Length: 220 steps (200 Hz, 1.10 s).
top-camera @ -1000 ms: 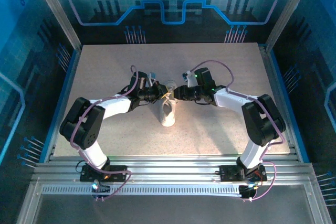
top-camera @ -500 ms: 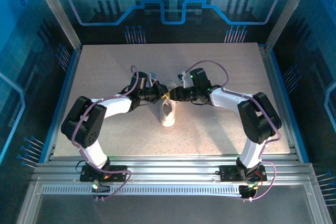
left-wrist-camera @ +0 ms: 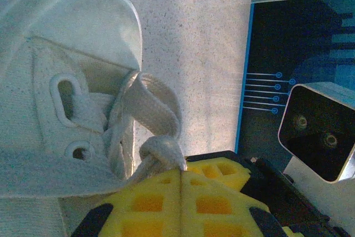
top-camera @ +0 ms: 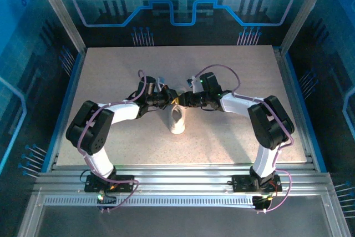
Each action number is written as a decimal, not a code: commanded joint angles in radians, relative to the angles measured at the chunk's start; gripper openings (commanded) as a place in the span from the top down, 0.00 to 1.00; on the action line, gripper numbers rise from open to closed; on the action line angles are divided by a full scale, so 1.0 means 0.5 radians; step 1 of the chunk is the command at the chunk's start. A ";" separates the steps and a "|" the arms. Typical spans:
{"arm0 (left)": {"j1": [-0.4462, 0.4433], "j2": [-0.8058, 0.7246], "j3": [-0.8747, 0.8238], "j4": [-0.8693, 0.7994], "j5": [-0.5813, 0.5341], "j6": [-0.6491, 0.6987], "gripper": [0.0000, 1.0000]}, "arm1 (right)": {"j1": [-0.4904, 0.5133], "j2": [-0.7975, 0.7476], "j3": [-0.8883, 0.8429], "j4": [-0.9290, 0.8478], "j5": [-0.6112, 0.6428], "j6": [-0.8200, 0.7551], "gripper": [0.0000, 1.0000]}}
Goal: Tie the shoes
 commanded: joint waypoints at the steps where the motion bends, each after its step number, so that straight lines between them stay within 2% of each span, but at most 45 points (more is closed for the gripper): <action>1: 0.007 0.024 -0.054 0.055 0.044 -0.032 1.00 | 0.021 0.002 0.000 0.182 -0.045 0.073 0.65; 72: 0.025 0.066 -0.068 0.071 0.076 -0.060 1.00 | 0.009 0.050 -0.071 0.404 -0.060 0.197 0.64; 86: 0.026 0.073 -0.073 0.083 0.078 -0.067 1.00 | 0.004 0.068 -0.073 0.423 -0.039 0.218 0.76; 94: 0.027 0.074 -0.073 0.086 0.076 -0.065 1.00 | 0.000 0.071 -0.080 0.430 -0.034 0.220 0.91; 101: 0.028 0.073 -0.073 0.088 0.076 -0.060 1.00 | -0.008 0.051 -0.101 0.444 -0.018 0.210 1.00; 144: 0.032 0.059 -0.079 0.071 0.072 -0.018 1.00 | -0.073 -0.155 -0.212 0.352 0.068 0.037 1.00; 220: 0.033 -0.004 -0.032 -0.095 0.047 0.137 1.00 | -0.149 -0.243 -0.311 0.315 0.071 0.008 1.00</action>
